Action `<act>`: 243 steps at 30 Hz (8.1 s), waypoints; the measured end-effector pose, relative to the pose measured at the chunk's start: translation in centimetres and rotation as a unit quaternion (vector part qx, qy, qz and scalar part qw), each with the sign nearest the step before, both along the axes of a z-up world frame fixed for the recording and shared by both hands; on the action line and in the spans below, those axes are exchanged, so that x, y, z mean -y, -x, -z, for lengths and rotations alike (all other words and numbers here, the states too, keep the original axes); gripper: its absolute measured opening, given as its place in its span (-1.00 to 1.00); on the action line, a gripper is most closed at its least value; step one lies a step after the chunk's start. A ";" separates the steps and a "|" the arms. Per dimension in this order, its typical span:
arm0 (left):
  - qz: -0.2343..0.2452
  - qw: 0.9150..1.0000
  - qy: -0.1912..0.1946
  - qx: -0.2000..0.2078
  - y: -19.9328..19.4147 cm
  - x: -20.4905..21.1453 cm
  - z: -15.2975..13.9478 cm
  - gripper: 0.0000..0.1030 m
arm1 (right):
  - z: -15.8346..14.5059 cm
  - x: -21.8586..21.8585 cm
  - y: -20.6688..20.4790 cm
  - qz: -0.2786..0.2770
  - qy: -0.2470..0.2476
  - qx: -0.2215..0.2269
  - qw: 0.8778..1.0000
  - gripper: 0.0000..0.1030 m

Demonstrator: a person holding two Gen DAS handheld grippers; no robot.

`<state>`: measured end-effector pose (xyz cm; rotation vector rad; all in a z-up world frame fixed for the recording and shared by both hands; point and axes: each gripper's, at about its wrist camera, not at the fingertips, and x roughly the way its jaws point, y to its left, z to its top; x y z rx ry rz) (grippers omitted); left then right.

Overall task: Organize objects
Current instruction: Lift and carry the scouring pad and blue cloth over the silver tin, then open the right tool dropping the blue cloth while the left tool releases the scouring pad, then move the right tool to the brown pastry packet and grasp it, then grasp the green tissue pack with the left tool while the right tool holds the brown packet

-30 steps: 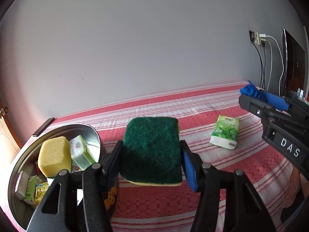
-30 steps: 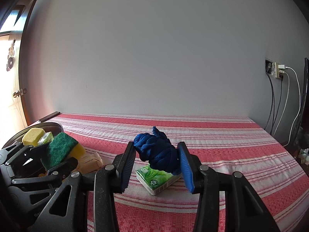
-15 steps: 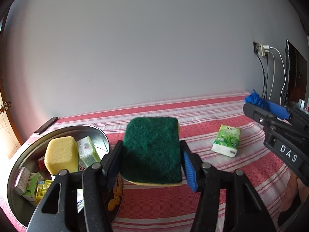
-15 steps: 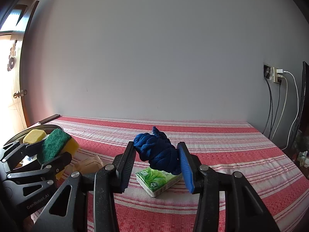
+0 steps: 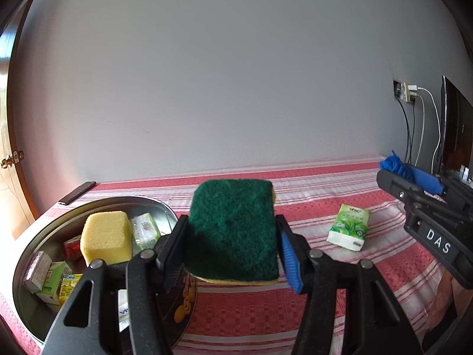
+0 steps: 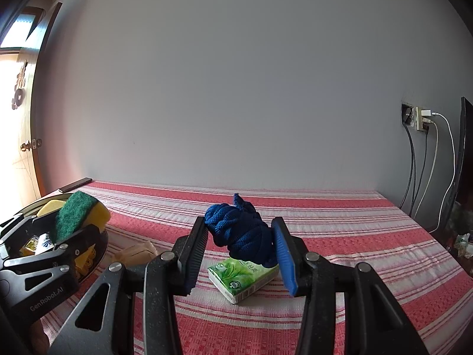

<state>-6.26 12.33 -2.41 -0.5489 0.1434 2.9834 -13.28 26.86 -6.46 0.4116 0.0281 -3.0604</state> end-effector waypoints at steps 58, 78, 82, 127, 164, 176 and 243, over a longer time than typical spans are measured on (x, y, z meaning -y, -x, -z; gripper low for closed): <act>-0.211 0.977 -0.004 -0.016 -2.4 17.7 -3.0 0.10 | -4.0 15.7 1.4 -0.213 -0.038 0.011 0.976 -0.08; -0.237 0.971 0.000 0.026 -1.2 19.5 -1.4 0.10 | -0.5 23.7 0.1 -0.282 -0.087 0.045 0.955 -0.08; -0.239 0.970 -0.002 0.030 -1.1 20.0 -1.2 0.10 | 0.1 24.4 0.2 -0.286 -0.093 0.051 0.952 -0.08; -0.259 0.964 -0.009 0.058 0.2 22.6 0.0 0.60 | -0.8 29.8 5.2 -0.287 -0.121 0.093 0.946 0.28; -0.183 0.982 0.039 0.023 0.3 12.0 -2.5 1.00 | 3.1 14.3 10.6 -0.251 -0.116 0.198 0.940 0.71; -0.191 0.980 0.041 0.032 0.7 11.8 -2.7 1.00 | 5.4 14.7 12.4 -0.255 -0.143 0.255 0.922 0.68; 0.184 0.956 0.074 0.216 9.6 -15.4 3.5 0.53 | 0.2 -8.1 6.9 0.101 -0.004 0.087 0.991 0.06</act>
